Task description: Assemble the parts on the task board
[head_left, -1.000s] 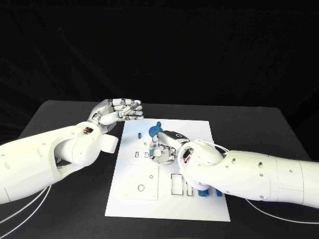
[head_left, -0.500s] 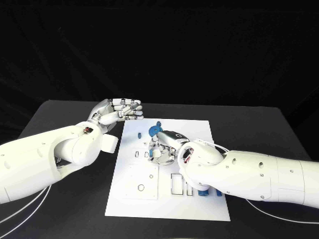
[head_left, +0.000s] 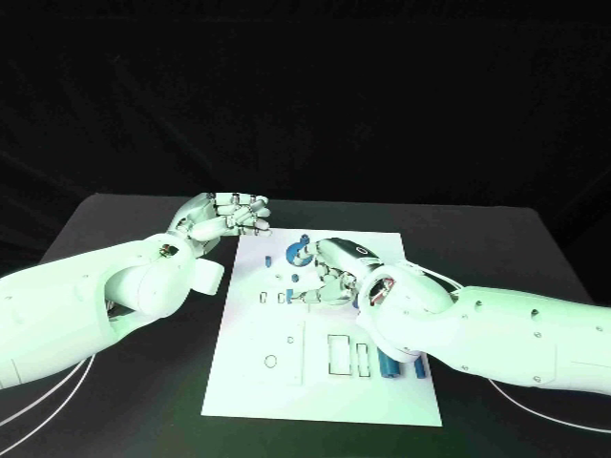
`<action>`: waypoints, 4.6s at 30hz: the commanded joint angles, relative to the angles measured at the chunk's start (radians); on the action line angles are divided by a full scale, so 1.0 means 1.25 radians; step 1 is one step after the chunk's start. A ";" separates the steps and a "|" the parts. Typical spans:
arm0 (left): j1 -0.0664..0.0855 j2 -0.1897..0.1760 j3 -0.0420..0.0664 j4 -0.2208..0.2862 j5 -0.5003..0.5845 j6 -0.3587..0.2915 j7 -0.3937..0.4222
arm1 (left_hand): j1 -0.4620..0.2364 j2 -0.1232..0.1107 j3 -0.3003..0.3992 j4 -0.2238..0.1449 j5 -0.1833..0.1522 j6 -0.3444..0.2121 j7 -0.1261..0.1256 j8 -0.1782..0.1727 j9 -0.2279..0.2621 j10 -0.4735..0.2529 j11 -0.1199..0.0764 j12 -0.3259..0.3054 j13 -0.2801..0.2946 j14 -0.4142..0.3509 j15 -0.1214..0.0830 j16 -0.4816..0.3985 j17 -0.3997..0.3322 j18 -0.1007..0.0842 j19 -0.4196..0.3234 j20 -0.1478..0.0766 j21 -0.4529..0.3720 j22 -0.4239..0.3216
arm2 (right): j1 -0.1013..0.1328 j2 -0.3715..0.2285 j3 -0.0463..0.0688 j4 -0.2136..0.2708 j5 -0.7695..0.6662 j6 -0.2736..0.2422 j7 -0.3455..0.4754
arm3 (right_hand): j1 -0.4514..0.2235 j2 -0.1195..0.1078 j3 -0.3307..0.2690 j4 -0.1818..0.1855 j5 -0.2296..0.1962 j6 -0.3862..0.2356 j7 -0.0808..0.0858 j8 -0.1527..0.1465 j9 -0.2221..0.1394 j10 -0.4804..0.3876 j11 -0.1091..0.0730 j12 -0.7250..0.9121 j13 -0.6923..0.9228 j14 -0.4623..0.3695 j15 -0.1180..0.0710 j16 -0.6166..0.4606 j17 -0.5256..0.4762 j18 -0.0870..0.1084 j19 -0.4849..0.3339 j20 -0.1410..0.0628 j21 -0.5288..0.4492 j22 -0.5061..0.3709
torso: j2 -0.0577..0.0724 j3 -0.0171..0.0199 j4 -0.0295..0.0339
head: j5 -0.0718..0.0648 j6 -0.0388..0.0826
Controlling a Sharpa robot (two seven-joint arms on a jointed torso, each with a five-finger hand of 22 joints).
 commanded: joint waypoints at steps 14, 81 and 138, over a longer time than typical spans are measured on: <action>0.037 0.023 0.001 -0.027 -0.424 0.154 -0.403 | -0.146 0.044 -0.098 0.017 0.003 -0.021 -0.064 0.285 0.169 -0.046 -0.081 0.589 0.392 0.252 -0.084 0.842 0.680 0.011 0.047 -0.090 0.497 0.312 | 0.100 -0.209 0.007 0.106 0.377 0.026 0.221 | 0.042 0.051 0.027 -0.005 -0.007 0.052 -0.008 0.032 0.003 -0.004 -0.012 0.003 -0.001 0.061 -0.003 -0.009 0.125 0.018 -0.009 -0.002 -0.021 0.022 | -0.018 0.0057 -0.0048 | 0.005 0.000; 0.117 0.233 -0.058 -0.141 -0.658 0.481 -0.776 | -0.222 0.084 -0.076 0.016 -0.003 -0.021 -0.099 0.378 0.285 0.064 -0.110 0.808 0.629 0.376 -0.119 0.996 0.928 -0.082 0.333 -0.126 0.878 0.888 | 0.134 -0.255 0.008 0.029 0.474 0.051 0.204 | 0.041 0.058 0.031 -0.006 -0.007 0.052 -0.009 0.034 0.002 -0.006 -0.013 0.002 -0.004 0.059 -0.005 -0.012 0.117 0.019 -0.011 -0.004 -0.027 0.019 | -0.022 0.0070 -0.0056 | 0.009 -0.032; 0.116 0.256 -0.063 -0.177 -0.645 0.521 -0.760 | -0.075 0.094 0.089 -0.008 0.001 -0.018 -0.120 0.410 0.363 0.084 -0.130 0.814 0.650 0.374 -0.135 0.993 0.924 -0.085 0.334 -0.132 0.892 0.912 | 0.134 -0.254 0.007 0.029 0.472 0.064 0.198 | 0.043 0.065 0.036 -0.007 -0.007 0.054 -0.011 0.038 0.001 -0.003 -0.015 0.004 -0.002 0.058 -0.006 -0.013 0.115 0.019 -0.012 -0.006 -0.029 0.018 | -0.023 0.0075 -0.0052 | 0.002 -0.042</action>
